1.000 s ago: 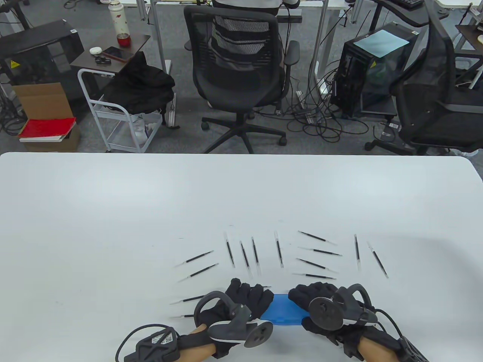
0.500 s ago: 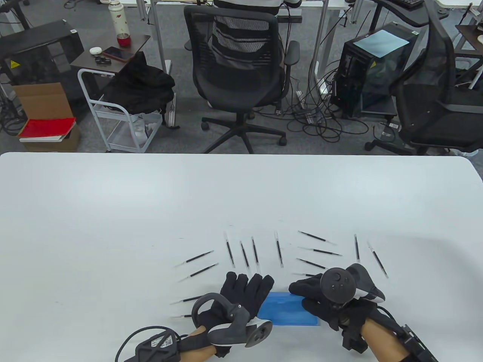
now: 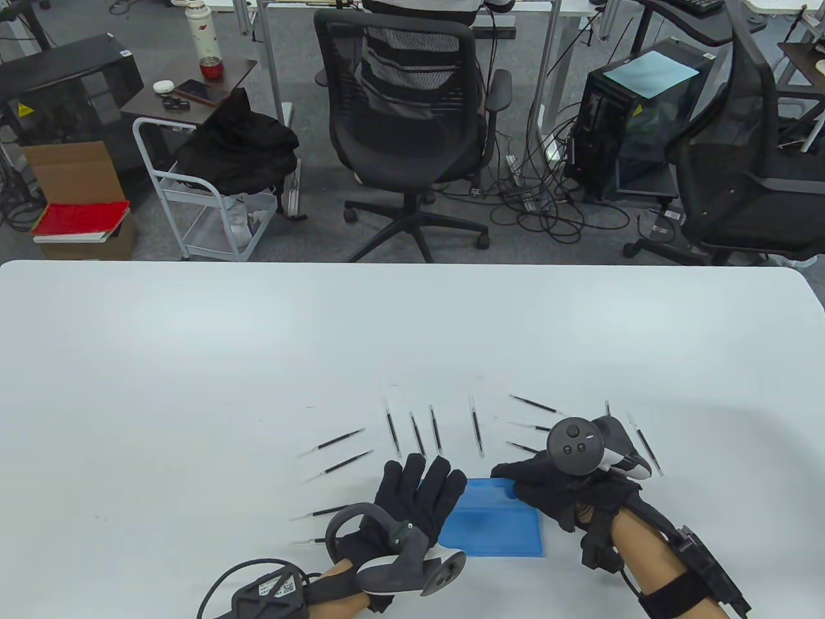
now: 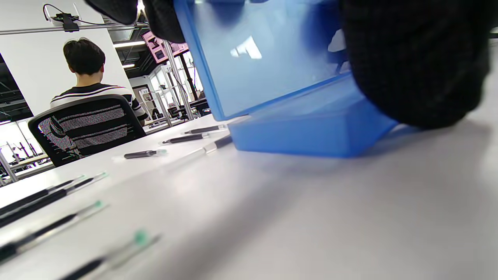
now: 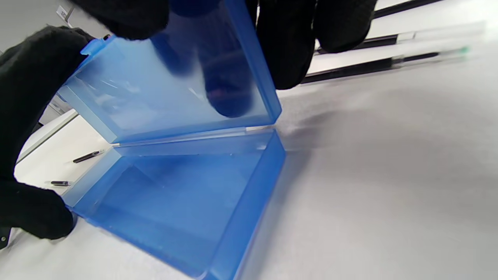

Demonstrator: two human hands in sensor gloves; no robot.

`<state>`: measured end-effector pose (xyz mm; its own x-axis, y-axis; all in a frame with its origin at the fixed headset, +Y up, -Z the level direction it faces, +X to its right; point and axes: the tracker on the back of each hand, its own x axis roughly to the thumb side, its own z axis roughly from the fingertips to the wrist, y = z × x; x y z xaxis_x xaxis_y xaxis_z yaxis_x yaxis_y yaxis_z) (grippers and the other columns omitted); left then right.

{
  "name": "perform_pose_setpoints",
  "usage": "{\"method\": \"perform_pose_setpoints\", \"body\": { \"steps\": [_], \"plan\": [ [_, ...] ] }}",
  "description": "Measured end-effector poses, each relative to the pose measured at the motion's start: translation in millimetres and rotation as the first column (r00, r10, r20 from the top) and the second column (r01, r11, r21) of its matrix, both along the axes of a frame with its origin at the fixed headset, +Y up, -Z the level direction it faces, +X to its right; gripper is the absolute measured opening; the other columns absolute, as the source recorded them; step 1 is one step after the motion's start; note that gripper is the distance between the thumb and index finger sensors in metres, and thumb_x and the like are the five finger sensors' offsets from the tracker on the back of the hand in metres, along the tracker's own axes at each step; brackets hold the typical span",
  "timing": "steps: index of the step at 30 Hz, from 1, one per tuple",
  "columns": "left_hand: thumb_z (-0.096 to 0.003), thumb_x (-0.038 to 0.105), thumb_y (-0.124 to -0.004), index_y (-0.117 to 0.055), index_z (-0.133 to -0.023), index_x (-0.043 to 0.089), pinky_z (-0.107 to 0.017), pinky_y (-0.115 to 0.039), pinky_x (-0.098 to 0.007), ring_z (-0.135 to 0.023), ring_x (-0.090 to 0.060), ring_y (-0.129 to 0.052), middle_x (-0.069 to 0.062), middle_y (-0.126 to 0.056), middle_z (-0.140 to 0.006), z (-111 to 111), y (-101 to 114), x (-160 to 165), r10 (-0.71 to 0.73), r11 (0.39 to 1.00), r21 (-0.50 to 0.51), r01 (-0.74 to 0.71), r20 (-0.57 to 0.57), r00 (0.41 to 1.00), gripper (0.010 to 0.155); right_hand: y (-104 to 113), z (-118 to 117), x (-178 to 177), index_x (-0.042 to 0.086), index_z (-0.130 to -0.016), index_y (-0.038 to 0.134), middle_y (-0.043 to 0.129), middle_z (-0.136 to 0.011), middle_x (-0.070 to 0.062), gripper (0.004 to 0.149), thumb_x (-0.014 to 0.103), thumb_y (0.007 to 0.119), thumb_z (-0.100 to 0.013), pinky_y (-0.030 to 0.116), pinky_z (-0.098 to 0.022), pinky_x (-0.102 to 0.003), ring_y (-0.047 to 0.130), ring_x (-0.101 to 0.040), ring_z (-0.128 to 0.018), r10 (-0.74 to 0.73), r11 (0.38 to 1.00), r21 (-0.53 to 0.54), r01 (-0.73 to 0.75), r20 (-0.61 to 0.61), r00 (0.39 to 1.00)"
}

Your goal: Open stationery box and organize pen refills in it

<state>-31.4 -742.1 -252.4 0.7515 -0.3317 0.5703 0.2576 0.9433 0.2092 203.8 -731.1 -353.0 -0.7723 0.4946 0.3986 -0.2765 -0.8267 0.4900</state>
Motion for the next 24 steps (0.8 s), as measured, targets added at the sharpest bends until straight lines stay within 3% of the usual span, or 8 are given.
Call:
{"method": "perform_pose_setpoints", "body": {
  "steps": [8, 14, 17, 20, 24],
  "plan": [
    [-0.0355, 0.065, -0.083, -0.017, -0.12, 0.013, -0.081, -0.047, -0.068, -0.116, -0.051, -0.046, -0.017, -0.024, -0.128, -0.9, 0.0, -0.3, -0.007, 1.0, -0.01, 0.007, -0.006, 1.0, 0.119, 0.8, 6.4, -0.7, 0.028, -0.109, 0.069, 0.094, -0.098, -0.012, 0.059, 0.044, 0.067, -0.052, 0.062, -0.073, -0.061, 0.081, -0.042, -0.09, 0.016, 0.999, 0.042, -0.017, 0.018, 1.0],
    [-0.0363, 0.065, -0.083, -0.015, -0.119, 0.014, -0.081, -0.046, -0.068, -0.116, -0.051, -0.045, -0.017, -0.021, -0.129, -3.9, -0.3, -2.1, 0.011, 0.999, -0.039, -0.011, -0.004, 1.0, 0.119, 4.4, 13.4, 2.0, 0.027, -0.107, 0.071, 0.093, -0.099, -0.013, 0.059, 0.047, 0.069, -0.052, 0.065, -0.072, -0.06, 0.084, -0.041, -0.088, 0.03, 0.986, 0.163, -0.039, 0.063, 0.998],
    [-0.0364, 0.065, -0.083, -0.015, -0.12, 0.014, -0.081, -0.047, -0.068, -0.116, -0.051, -0.046, -0.017, -0.021, -0.129, -3.6, -0.4, -2.1, 0.01, 0.999, -0.036, -0.01, -0.002, 1.0, 0.119, 12.9, 13.5, 15.0, 0.026, -0.105, 0.075, 0.091, -0.101, -0.014, 0.06, 0.051, 0.069, -0.05, 0.066, -0.071, -0.059, 0.084, -0.041, -0.088, 0.007, 0.971, 0.235, -0.036, 0.124, 0.992],
    [-0.0364, 0.065, -0.083, -0.015, -0.12, 0.014, -0.081, -0.047, -0.068, -0.116, -0.051, -0.046, -0.017, -0.021, -0.129, -3.8, -0.6, -2.4, 0.012, 0.999, -0.038, -0.012, -0.001, 1.0, 0.119, 23.4, 11.8, 32.0, 0.023, -0.103, 0.077, 0.093, -0.099, -0.015, 0.058, 0.048, 0.07, -0.05, 0.067, -0.07, -0.06, 0.086, -0.042, -0.087, -0.051, 0.948, 0.318, -0.019, 0.209, 0.977],
    [-0.0365, 0.065, -0.083, -0.014, -0.119, 0.014, -0.081, -0.046, -0.068, -0.116, -0.051, -0.045, -0.017, -0.021, -0.129, -4.0, -1.2, -2.8, 0.017, 0.999, -0.045, -0.017, 0.0, 1.0, 0.12, 30.1, 11.4, 50.5, 0.023, -0.1, 0.08, 0.096, -0.096, -0.013, 0.055, 0.04, 0.08, -0.048, 0.07, -0.069, -0.059, 0.089, -0.04, -0.084, 0.008, 0.889, 0.43, -0.159, 0.331, 0.944]
  ]
}}
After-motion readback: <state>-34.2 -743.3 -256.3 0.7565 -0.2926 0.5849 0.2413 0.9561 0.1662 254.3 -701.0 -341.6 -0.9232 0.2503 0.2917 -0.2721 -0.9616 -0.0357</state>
